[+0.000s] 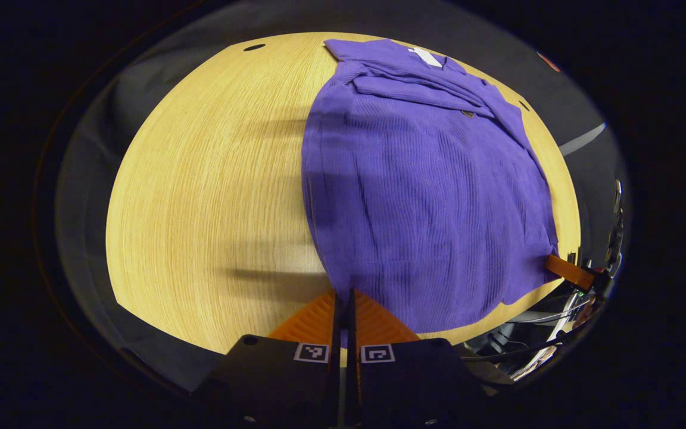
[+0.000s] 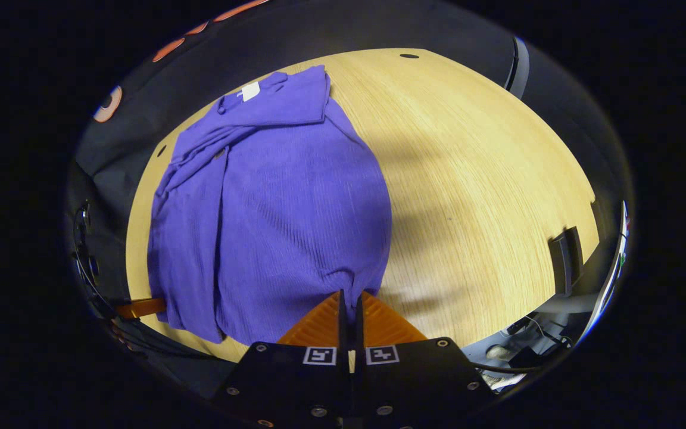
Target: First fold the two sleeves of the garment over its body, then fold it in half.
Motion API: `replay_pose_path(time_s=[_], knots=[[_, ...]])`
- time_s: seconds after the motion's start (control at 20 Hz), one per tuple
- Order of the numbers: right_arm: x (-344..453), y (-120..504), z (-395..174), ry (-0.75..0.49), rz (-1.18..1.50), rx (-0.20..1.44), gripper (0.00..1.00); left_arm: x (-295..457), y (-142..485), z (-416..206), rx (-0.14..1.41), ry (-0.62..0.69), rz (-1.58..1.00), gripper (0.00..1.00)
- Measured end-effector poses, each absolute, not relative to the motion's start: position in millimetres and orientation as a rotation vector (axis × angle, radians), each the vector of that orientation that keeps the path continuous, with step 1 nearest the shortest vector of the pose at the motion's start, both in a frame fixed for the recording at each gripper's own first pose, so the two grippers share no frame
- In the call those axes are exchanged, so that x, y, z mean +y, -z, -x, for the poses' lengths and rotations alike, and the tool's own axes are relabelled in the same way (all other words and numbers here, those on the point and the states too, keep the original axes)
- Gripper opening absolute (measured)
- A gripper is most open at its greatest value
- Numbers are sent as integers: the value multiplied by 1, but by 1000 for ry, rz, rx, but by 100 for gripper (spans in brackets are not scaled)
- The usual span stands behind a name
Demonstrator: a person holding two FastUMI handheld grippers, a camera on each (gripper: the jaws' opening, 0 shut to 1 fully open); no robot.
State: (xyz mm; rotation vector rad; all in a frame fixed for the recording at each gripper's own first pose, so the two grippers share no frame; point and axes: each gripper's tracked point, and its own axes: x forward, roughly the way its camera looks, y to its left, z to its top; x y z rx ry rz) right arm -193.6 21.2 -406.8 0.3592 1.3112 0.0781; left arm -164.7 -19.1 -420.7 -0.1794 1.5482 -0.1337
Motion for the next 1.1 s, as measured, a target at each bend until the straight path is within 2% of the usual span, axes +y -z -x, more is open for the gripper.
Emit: replay_pose_path(time_s=[0.75,1.1], knots=[[33,312,87,-255,-428,1094,3,-36,335,75,1388,210,246,5],[35,271,17,-310,-390,990,3,-28,296,-3,1296,218,213,5]])
